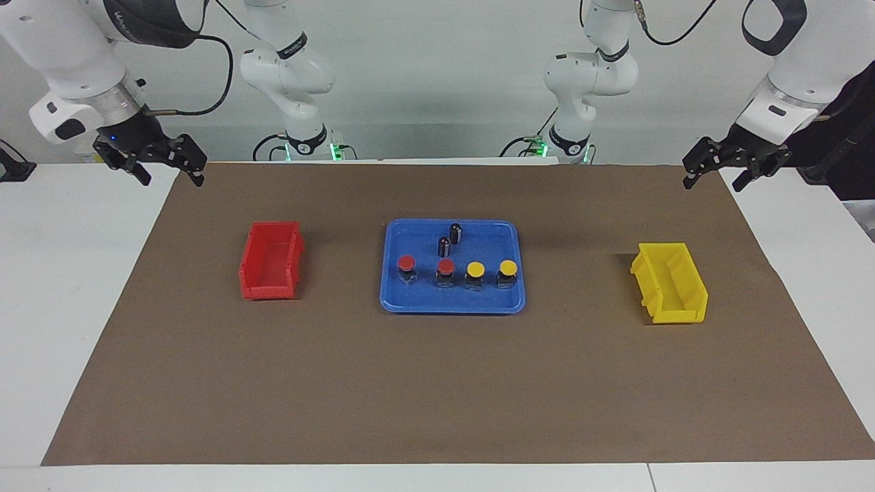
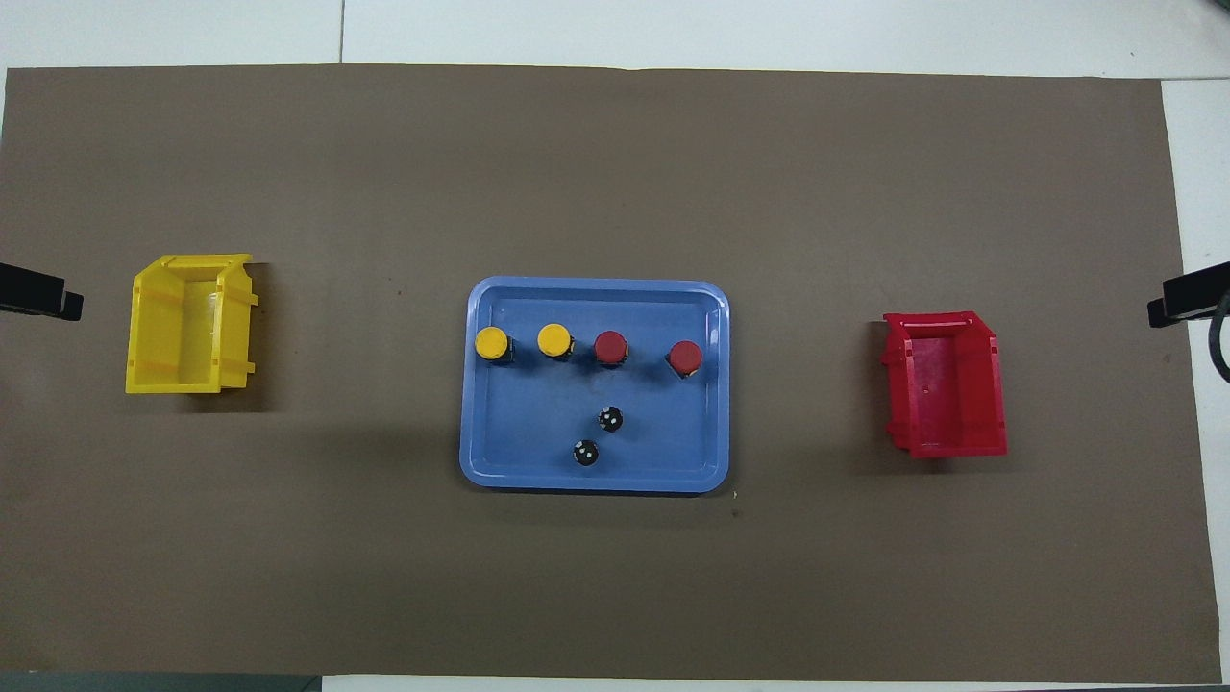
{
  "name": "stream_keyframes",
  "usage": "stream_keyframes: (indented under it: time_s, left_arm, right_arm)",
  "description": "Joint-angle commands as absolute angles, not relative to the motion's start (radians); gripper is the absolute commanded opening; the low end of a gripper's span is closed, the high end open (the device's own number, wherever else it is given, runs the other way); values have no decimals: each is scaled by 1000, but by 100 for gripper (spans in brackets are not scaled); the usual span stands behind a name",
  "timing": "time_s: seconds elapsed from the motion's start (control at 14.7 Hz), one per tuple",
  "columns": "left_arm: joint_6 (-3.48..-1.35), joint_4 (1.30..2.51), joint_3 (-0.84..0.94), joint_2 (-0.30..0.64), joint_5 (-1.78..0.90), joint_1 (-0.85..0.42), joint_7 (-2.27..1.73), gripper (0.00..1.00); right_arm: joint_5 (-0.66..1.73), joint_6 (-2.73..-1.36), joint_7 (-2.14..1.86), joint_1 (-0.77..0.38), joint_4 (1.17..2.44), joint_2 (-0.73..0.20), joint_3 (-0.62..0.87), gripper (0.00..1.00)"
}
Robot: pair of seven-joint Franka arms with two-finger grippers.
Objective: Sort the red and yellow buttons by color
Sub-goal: 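Move the right gripper from rest toward the red buttons on the tray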
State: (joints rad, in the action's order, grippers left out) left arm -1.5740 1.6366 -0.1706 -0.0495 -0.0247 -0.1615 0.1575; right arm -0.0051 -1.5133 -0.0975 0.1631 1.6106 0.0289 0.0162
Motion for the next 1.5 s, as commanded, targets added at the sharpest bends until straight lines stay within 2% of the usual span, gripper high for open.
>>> stream_keyframes:
  time_s: [0.0,0.68,0.88,1.09,1.43]
  left_arm:
    - [-1559,1638,-169,-63,-3,-161,161,100]
    - [-1559,1638,-169,-64,-3,-161,161,100]
    - [-1559,1638,-169,-64,-3,-161,161,100]
    - [-1559,1638,-169,-63,-3,-161,161,100]
    - [-1559,1638,-169,-63,-3,-161,161,100]
  right_arm:
    - [-12,-1534,-100,169,1632,44,21,100]
    - [-9,-1528,-100,157,1626,41,38,100]
    - [-34,-1525,-88,104,1589,26,44,100]
    - [-35,-1549,119,-38,1574,-12,49,100]
    - [-29,-1770,449,-291,1597,-145,49,100]
